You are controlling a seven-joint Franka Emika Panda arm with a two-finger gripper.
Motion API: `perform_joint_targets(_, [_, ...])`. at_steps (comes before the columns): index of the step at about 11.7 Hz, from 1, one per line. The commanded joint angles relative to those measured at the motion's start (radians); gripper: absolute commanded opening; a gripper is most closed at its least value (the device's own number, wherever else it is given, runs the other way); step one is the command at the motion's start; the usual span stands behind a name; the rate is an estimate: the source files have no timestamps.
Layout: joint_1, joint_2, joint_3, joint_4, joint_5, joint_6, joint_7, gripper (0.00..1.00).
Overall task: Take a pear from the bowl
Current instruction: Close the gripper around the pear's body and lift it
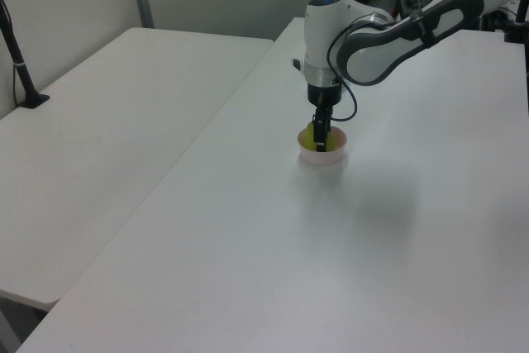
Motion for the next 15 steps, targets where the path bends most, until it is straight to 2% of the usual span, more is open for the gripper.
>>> perform_joint_targets(1, [0.014, -0.002, -0.008, -0.008, -0.012, 0.03, -0.009, 0.58])
perform_joint_targets(2, [0.014, -0.002, -0.009, -0.008, -0.012, 0.03, -0.006, 0.55])
perform_joint_targets(7, [0.015, -0.044, -0.009, -0.005, -0.003, 0.013, 0.007, 0.55])
perform_joint_targets(9, [0.015, -0.067, -0.009, -0.002, -0.005, -0.015, 0.045, 0.55])
perform_joint_targets(15, [-0.003, -0.139, -0.021, 0.01, -0.006, -0.111, 0.036, 0.56])
